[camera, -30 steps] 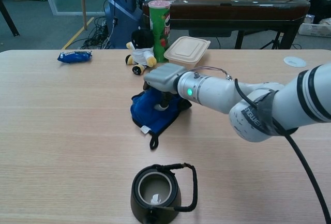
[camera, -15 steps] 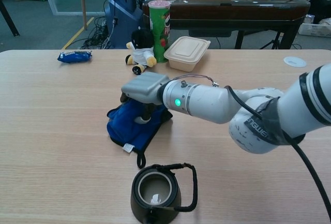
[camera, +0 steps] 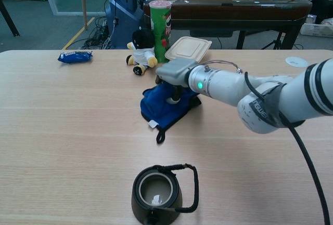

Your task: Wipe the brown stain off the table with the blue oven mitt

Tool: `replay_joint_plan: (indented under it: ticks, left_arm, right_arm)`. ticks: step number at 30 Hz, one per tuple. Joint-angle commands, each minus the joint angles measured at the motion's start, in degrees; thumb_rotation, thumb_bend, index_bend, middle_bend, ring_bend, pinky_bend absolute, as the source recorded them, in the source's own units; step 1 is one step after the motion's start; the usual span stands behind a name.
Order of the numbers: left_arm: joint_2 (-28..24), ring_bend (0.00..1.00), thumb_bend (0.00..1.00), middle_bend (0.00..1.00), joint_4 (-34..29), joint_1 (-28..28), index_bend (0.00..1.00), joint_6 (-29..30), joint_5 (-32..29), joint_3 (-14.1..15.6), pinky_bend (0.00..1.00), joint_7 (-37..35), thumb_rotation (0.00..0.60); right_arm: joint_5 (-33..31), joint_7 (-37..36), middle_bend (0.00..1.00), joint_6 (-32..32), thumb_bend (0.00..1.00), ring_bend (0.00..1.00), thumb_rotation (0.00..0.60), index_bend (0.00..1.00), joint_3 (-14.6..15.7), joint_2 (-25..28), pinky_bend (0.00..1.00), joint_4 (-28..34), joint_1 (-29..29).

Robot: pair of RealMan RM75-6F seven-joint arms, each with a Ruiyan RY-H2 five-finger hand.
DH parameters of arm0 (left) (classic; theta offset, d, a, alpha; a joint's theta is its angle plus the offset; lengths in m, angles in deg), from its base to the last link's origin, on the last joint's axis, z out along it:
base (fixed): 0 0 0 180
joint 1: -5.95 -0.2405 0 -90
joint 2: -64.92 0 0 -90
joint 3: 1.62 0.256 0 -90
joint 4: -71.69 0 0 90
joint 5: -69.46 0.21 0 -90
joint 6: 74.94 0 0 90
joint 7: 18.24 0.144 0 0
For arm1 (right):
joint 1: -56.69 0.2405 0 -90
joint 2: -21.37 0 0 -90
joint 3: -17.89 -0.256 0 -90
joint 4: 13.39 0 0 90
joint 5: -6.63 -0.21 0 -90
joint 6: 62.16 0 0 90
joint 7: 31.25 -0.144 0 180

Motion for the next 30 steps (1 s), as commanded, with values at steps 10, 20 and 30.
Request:
replay_joint_plan:
  ticks: [10, 20, 30]
  left_arm:
    - [-0.17, 0.26, 0.3, 0.32, -0.48, -0.05, 0.35, 0.13, 0.04, -0.07, 0.26, 0.2, 0.6]
    - [-0.21, 0.26, 0.3, 0.32, -0.65, 0.07, 0.35, -0.02, 0.43, 0.02, 0.26, 0.14, 0.6]
    - [-0.06, 0.26, 0.3, 0.32, -0.44, 0.47, 0.35, -0.24, 1.02, -0.03, 0.26, -0.32, 0.6]
  right_arm:
    - [0.76, -1.29, 0.5, -0.93, 0.51, 0.45, 0.6, 0.59, -0.18, -1.46, 0.62, 2.25, 1.8]
    - [5.65, -7.36, 0.5, -4.57, 0.51, 0.45, 0.6, 0.59, 4.38, 5.86, 0.62, 17.77, -1.3]
    - [5.76, -5.57, 0.5, -8.31, 0.51, 0.45, 0.6, 0.59, 8.22, 19.65, 0.62, 30.12, -8.86]
